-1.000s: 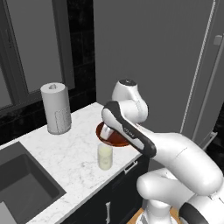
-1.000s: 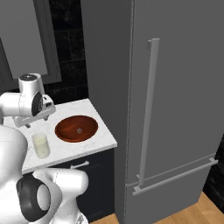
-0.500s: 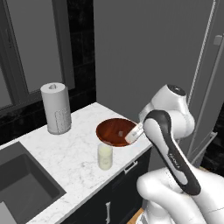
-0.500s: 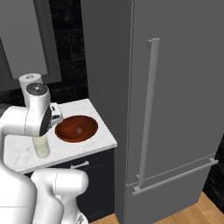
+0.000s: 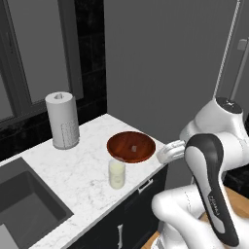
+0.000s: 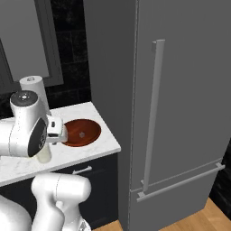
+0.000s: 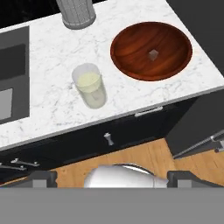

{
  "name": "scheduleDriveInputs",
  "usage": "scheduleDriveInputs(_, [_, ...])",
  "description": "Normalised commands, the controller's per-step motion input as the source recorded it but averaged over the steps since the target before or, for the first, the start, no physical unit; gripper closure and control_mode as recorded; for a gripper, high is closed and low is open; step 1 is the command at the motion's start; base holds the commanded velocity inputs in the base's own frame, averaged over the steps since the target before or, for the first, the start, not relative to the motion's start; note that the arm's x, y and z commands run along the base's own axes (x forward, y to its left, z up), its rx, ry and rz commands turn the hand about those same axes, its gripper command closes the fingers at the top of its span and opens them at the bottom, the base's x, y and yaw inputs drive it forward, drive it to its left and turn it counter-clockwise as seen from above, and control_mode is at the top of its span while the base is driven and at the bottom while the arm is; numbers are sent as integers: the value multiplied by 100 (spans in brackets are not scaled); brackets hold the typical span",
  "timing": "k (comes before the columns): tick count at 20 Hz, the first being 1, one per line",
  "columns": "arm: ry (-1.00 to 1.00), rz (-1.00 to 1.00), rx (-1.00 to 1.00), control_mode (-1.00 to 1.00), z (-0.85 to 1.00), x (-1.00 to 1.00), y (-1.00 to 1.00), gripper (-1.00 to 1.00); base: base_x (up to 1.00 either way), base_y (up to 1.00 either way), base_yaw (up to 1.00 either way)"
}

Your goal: Grab a lemon wedge from the fridge and one ice cube from the ice bowl, and put them in the glass of lemonade.

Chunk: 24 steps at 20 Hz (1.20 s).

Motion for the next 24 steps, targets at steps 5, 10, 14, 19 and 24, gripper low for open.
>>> scheduleDriveInputs(5, [5, -28, 3, -100, 41, -75, -26, -100, 0, 0, 0])
scheduleDriveInputs(10, [-8, -5, 0, -100, 0, -56, -1, -100, 0, 0, 0])
scheduleDriveInputs(14, [0, 0, 0, -100, 0, 0, 0, -100, 0, 0, 0])
scheduleDriveInputs(19, [0, 0, 0, -100, 0, 0, 0, -100, 0, 0, 0])
scheduleDriveInputs(24, [0, 0, 0, 100, 0, 0, 0, -100, -31, -24, -11])
